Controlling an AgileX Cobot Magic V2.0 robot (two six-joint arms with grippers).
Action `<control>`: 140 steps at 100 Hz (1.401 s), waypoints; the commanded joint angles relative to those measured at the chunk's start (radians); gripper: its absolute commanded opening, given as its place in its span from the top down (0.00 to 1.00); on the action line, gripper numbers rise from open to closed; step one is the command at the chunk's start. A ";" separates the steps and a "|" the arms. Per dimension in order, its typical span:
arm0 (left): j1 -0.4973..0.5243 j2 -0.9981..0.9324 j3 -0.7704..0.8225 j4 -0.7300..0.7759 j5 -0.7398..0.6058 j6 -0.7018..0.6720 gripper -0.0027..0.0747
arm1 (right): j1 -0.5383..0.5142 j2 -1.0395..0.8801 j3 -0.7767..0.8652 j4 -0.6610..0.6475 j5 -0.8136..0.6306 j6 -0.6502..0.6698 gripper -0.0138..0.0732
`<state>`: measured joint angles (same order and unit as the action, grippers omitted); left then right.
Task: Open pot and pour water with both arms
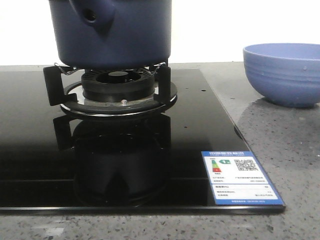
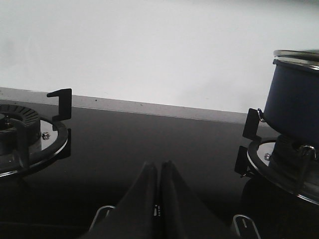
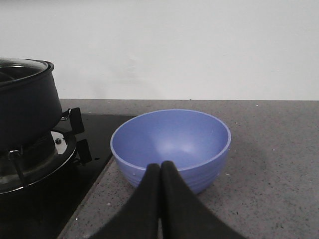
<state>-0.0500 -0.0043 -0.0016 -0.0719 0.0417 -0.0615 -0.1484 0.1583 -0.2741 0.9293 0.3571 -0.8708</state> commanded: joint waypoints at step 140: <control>-0.011 -0.028 0.034 -0.009 -0.080 -0.009 0.99 | 0.027 -0.146 0.266 -0.917 -0.364 0.850 0.91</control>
<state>-0.0515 -0.0043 -0.0016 -0.0719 0.0399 -0.0636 -0.1389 0.0515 -0.0417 0.0378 0.0851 -0.0390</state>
